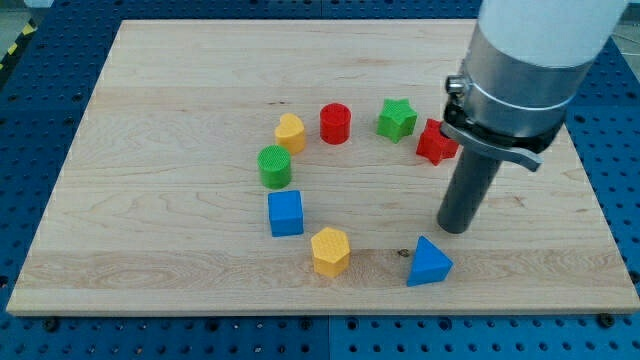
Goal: Move the blue triangle diagonally to the top right of the yellow hexagon
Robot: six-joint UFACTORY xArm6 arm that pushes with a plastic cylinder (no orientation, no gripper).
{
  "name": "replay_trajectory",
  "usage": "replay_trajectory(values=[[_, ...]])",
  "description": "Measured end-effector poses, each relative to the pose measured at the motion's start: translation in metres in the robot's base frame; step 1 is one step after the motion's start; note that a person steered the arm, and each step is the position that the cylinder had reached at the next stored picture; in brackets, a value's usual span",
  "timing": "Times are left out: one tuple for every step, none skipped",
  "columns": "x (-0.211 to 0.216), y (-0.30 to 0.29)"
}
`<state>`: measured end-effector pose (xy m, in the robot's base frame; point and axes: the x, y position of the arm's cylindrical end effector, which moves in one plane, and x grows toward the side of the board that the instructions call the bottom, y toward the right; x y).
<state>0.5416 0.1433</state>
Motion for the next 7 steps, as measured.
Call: replay_trajectory(values=[[0.034, 0.049], [0.061, 0.081], [0.075, 0.078], [0.077, 0.033], [0.077, -0.028], [0.052, -0.069], [0.01, -0.083]])
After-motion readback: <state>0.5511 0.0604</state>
